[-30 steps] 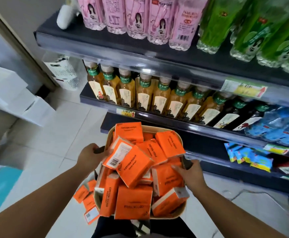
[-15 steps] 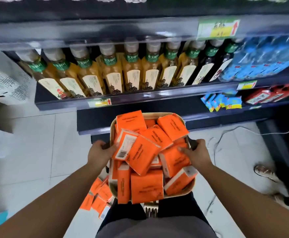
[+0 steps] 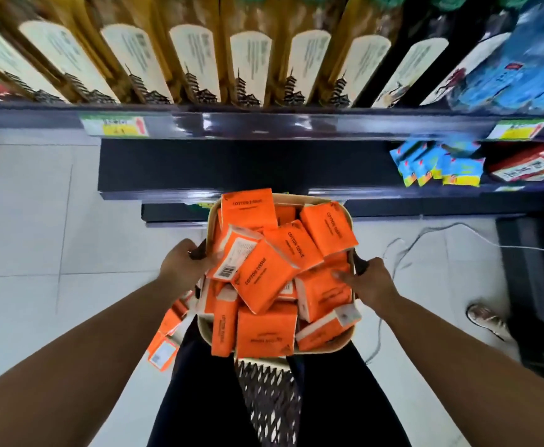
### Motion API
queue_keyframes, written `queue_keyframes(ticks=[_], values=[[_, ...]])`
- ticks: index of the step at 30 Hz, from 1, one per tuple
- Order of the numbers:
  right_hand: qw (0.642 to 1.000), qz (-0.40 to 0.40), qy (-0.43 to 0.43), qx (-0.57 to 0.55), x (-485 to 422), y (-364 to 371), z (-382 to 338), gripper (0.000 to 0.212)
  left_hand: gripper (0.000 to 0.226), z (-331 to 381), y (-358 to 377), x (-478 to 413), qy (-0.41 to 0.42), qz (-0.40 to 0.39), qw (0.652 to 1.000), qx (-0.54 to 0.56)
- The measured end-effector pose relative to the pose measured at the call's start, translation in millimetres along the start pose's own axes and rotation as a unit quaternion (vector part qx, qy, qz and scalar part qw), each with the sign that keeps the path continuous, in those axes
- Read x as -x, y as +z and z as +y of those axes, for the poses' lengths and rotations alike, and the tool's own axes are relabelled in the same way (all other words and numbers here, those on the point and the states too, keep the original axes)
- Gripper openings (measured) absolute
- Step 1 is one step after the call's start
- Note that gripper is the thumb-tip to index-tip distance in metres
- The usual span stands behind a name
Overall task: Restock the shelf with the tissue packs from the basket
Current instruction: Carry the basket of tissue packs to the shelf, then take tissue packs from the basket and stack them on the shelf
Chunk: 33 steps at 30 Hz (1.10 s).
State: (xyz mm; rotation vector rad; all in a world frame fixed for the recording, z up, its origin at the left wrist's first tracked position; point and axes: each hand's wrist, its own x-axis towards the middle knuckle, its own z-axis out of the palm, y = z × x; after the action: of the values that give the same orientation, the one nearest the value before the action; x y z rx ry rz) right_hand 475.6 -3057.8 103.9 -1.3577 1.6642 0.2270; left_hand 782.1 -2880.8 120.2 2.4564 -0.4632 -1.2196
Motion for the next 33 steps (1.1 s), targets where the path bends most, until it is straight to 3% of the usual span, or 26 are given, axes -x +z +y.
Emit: queue_keyframes(ticks=[7, 13, 19, 22, 26, 30, 33], values=[[0.999, 0.009, 0.047, 0.021, -57, 24, 42, 0.075, 0.047, -20, 58, -48, 0.000, -0.051, 0.994, -0.093], [0.996, 0.000, 0.088, -0.005, -103, 64, 65, 0.070, 0.046, -49, 109, -88, -0.058, -0.032, 0.993, -0.100], [0.994, -0.067, 0.070, 0.047, -158, 91, 85, 0.093, 0.046, -64, 149, -136, -0.029, -0.077, 0.969, -0.235], [0.992, -0.100, 0.065, 0.047, -195, 89, 91, 0.084, 0.048, -70, 165, -169, -0.005, -0.103, 0.958, -0.269], [0.981, -0.179, 0.049, 0.054, -250, 80, 99, 0.046, 0.046, -80, 185, -208, 0.030, -0.104, 0.943, -0.315], [0.971, -0.215, 0.039, 0.097, -301, 90, 109, 0.056, 0.042, -95, 204, -249, 0.049, -0.099, 0.944, -0.312], [0.966, -0.235, 0.018, 0.110, -322, 97, 110, 0.043, 0.037, -99, 215, -265, 0.081, -0.138, 0.920, -0.358]])
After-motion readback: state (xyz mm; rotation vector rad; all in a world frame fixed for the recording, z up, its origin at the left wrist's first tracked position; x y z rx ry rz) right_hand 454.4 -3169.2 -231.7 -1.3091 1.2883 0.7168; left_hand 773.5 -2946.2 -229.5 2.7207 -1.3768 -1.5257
